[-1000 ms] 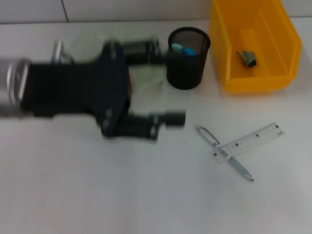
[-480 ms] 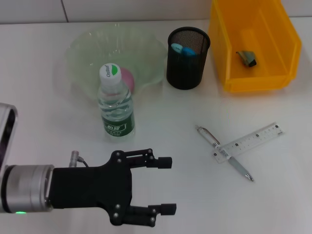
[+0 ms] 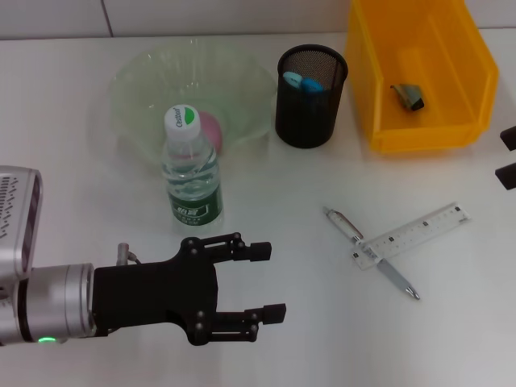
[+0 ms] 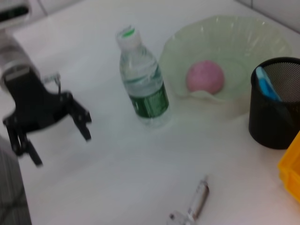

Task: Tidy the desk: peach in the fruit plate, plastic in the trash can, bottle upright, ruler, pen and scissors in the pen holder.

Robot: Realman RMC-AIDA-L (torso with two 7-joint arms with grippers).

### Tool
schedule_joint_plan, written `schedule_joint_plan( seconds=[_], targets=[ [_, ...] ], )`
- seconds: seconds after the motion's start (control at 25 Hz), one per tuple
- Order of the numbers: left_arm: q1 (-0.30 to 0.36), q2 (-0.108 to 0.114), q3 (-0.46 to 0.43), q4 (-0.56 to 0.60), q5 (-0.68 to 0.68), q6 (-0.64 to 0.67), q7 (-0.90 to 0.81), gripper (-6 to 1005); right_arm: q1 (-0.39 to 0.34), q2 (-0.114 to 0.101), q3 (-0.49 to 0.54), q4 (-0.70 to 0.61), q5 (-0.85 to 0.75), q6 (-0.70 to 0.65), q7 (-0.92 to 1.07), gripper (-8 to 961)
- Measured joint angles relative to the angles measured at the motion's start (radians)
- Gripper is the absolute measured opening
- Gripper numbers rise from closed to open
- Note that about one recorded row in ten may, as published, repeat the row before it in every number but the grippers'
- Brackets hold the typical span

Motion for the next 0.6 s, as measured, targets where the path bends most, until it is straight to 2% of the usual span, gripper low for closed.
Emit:
schedule_joint_plan(
  seconds=[0.12, 0.2, 0.24, 0.28, 0.32, 0.36, 0.4, 0.44, 0.48, 0.52, 0.6],
  targets=[
    [0.001, 0.0, -0.004, 0.0, -0.001, -0.001, -0.016, 775, 0.01, 0.001, -0.041, 0.004, -0.041, 0.007, -0.061, 655],
    [0.006, 0.001, -0.01, 0.007, -0.001, 0.001, -0.052, 774, 0.013, 0.019, -0.143, 0.006, -0.106, 0.057, -0.132, 654],
    [0.006, 0.001, -0.01, 0.007, -0.001, 0.001, -0.052, 774, 0.013, 0.019, -0.143, 0.006, -0.106, 0.057, -0.132, 654],
    [0.007, 0.002, -0.013, 0.008, 0.0, 0.002, -0.063, 773, 0.013, 0.037, -0.2, 0.006, -0.148, 0.097, -0.17, 653],
    [0.007, 0.002, -0.016, 0.007, 0.001, 0.001, -0.07, 773, 0.013, 0.037, -0.2, 0.006, -0.148, 0.097, -0.17, 653],
    [0.007, 0.002, -0.016, 0.007, 0.001, 0.001, -0.07, 772, 0.012, 0.052, -0.219, 0.004, -0.172, 0.113, -0.196, 653],
    [0.008, 0.002, -0.018, 0.002, 0.003, -0.001, -0.074, 772, 0.01, 0.083, -0.244, -0.015, -0.211, 0.125, -0.248, 653],
    [0.008, 0.002, -0.018, 0.002, 0.003, -0.001, -0.074, 772, 0.01, 0.083, -0.244, -0.015, -0.211, 0.125, -0.248, 652],
    [0.008, 0.0, -0.016, 0.002, 0.004, -0.001, -0.074, 772, 0.006, 0.116, -0.256, -0.056, -0.25, 0.126, -0.289, 652],
    [0.008, 0.0, -0.016, 0.002, 0.004, -0.001, -0.074, 772, 0.006, 0.116, -0.256, -0.056, -0.25, 0.126, -0.289, 652],
    [0.008, 0.0, -0.013, 0.001, 0.004, -0.002, -0.071, 772, -0.01, 0.161, -0.297, -0.128, -0.302, 0.143, -0.33, 651]
  ],
)
